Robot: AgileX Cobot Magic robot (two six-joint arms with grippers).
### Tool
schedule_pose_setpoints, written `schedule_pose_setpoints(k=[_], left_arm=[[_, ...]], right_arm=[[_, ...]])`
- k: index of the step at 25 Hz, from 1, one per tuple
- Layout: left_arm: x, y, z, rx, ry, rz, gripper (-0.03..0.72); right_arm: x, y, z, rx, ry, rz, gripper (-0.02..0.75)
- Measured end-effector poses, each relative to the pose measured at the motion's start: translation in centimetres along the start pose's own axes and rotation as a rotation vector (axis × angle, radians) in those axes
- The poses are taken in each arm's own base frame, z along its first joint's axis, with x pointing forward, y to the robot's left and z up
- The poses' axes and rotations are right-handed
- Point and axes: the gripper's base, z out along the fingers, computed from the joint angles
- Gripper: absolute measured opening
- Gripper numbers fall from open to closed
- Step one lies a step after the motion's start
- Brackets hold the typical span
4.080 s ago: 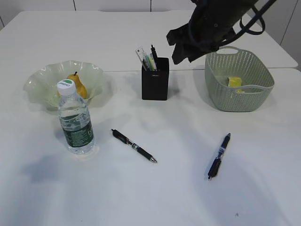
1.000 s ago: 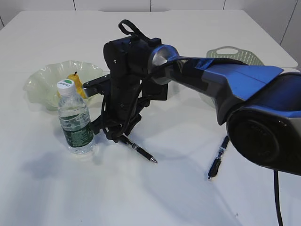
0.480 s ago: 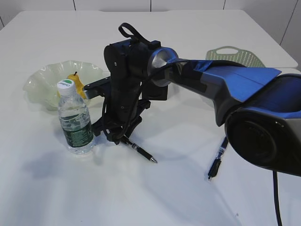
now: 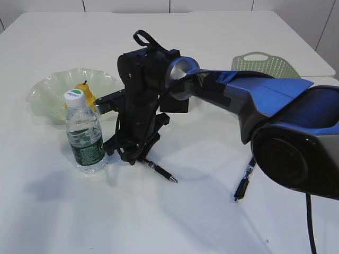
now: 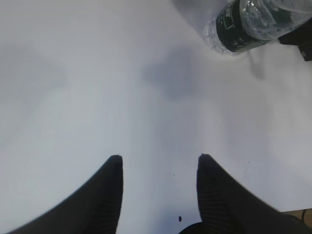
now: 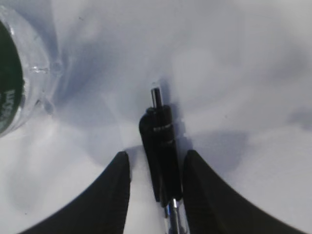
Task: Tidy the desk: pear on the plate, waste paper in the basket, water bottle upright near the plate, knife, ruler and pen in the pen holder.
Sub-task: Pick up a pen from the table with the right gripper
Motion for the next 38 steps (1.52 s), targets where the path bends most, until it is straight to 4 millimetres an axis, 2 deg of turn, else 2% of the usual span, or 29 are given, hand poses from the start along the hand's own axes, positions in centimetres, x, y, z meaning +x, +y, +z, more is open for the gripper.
schedule_pose_setpoints(k=[7,14,21,23,28,32,36,38], left_arm=[[0.0,0.0,0.0,0.000,0.002,0.000,0.349],[0.0,0.0,0.0,0.000,0.004,0.000,0.349],[0.1,0.0,0.0,0.000,0.007,0.000,0.348],[0.1,0.0,0.0,0.000,0.009,0.000,0.349],[0.1,0.0,0.0,0.000,0.011,0.000,0.348],[0.1,0.0,0.0,0.000,0.011,0.000,0.348],[0.2,0.0,0.0,0.000,0.017,0.000,0.349],[0.2,0.0,0.0,0.000,0.022,0.000,0.348]], right_arm=[[0.0,-0.2,0.0,0.025,-0.002,-0.006,0.137],[0.0,-0.4,0.0,0.033,-0.003,-0.007,0.100],[-0.2,-0.8,-0.3,0.038,-0.013,0.000,0.095],[-0.2,-1.2,-1.0,0.035,-0.027,0.010,0.095],[-0.5,-2.4,-5.0,0.021,-0.105,0.044,0.095],[-0.3,-4.2,-8.6,0.032,-0.173,0.080,0.094],[0.7,-5.9,-12.2,0.045,-0.218,0.117,0.094],[1.7,-6.6,-13.3,0.047,-0.210,0.137,0.094]])
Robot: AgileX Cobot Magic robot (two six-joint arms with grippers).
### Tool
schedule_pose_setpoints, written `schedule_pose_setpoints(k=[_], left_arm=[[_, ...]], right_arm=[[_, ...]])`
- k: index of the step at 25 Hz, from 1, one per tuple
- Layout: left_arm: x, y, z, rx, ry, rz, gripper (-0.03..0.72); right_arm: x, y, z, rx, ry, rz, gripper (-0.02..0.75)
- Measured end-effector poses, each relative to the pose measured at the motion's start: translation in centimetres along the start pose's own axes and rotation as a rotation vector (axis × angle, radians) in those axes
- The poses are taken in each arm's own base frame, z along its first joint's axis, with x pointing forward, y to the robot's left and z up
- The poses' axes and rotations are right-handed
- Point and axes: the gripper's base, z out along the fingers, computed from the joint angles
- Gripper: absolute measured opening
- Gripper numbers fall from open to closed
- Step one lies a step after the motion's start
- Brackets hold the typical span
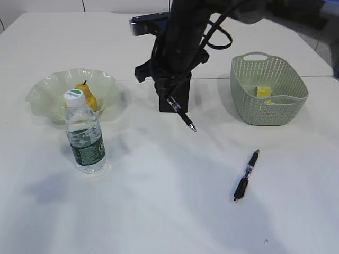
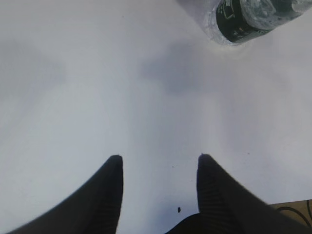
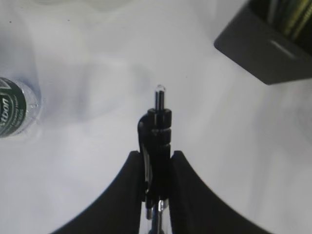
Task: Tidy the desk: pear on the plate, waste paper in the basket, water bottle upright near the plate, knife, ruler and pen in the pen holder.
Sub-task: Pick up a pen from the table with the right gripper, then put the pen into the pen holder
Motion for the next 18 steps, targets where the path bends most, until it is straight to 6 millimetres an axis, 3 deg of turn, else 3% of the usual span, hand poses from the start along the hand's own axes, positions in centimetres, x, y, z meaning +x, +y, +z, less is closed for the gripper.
schedule_pose_setpoints(k=[6,11,18], left_arm=[[0.2,0.0,0.0,0.000,0.020,0.000,0.348],[0.2,0.0,0.0,0.000,0.022,0.000,0.348],[0.4,0.0,0.0,0.001,0.038,0.000,0.348]], right_arm=[[2.9,-2.3,-3.2,0.016,0.042,0.058,0.094],[5.5,-3.0,-5.8,0.024,0.065,0.080,0.094],[9.8,-4.0,-6.3,0.028,0.159,0.107,0.094]])
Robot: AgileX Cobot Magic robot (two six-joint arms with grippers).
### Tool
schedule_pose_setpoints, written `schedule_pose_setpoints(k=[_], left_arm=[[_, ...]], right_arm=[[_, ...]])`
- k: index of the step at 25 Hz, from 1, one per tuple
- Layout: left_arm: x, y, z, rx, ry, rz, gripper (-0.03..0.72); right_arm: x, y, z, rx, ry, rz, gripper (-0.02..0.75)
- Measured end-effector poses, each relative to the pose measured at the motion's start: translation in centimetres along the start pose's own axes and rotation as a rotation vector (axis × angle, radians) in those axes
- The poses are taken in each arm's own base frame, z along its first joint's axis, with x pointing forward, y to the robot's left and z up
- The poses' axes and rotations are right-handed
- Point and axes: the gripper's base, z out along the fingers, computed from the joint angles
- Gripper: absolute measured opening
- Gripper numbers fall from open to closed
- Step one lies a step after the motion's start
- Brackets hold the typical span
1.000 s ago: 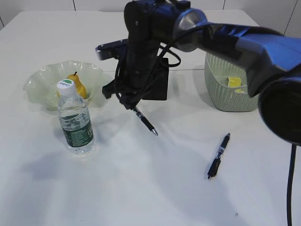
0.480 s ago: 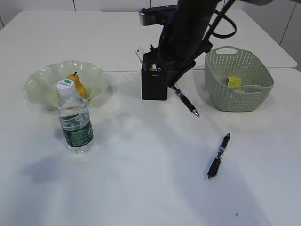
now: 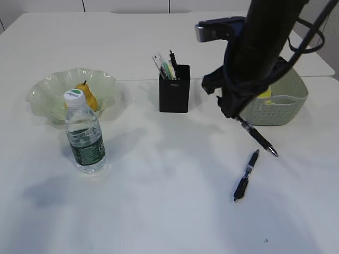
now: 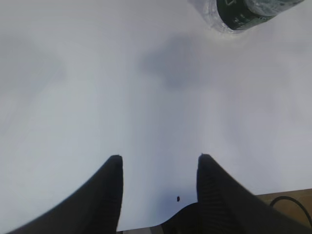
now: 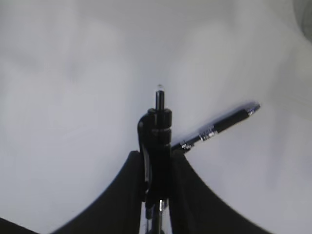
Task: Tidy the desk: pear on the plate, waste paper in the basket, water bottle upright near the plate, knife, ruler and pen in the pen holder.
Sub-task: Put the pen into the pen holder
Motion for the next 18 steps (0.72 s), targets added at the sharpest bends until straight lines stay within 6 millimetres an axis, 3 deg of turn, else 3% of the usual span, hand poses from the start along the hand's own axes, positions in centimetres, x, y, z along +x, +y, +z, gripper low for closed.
schedule_pose_setpoints(k=[5,8,18], left_arm=[[0.0,0.0,0.0,0.000,0.004,0.000,0.348],[0.0,0.0,0.0,0.000,0.004,0.000,0.349],[0.1,0.0,0.0,0.000,0.008,0.000,0.348]], right_arm=[[3.3,-0.7,1.4,0.007,0.092,-0.006,0.094],[3.6,-0.9,1.7,0.016,0.041,-0.009,0.094],[-0.7,-1.3,1.1,0.067,-0.462,-0.020,0.094]])
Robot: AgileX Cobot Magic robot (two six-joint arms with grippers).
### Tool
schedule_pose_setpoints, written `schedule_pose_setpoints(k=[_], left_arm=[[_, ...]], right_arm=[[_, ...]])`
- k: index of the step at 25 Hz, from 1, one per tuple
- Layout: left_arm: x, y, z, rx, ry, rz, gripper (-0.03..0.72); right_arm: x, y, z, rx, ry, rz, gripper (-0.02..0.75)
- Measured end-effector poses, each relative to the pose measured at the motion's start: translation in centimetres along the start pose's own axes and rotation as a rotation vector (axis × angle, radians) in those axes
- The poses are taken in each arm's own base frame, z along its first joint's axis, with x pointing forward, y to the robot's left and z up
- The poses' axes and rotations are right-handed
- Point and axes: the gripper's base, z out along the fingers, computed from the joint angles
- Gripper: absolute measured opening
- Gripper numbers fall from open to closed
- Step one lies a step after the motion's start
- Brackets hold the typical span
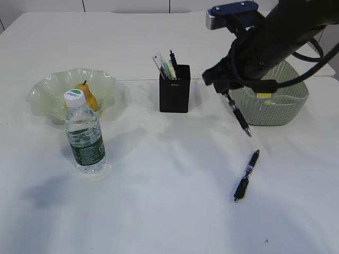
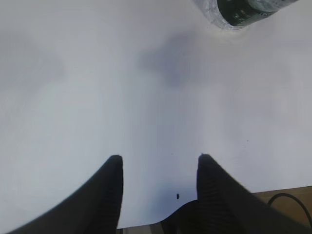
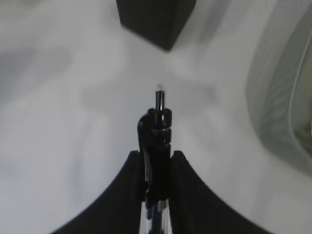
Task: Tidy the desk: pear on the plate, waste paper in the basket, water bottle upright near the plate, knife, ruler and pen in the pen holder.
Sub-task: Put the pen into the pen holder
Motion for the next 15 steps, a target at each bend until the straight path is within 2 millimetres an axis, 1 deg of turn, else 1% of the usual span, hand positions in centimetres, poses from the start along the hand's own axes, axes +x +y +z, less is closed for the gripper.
schedule_pose_setpoints(k=[3,5,8,15], left_arm=[[0.0,0.0,0.0,0.000,0.000,0.000,0.348],[0.0,0.0,0.0,0.000,0.000,0.000,0.348],[0.0,0.0,0.0,0.000,0.000,0.000,0.348],[-0.2,0.0,0.0,0.000,-0.020,0.000,0.348]], right_arm=[[-1.7,-0.2,-0.1,0.021,-0.189,-0.002,0.094],[-2.6,-0.3,0.3,0.033,-0.296,-0.002,0.094],[-3.5,-0.4,1.2,0.046,-0.411,-0.001,0.094],[-5.8,-0.8,5.3,0.061,-0.537,-0.001,0.093]])
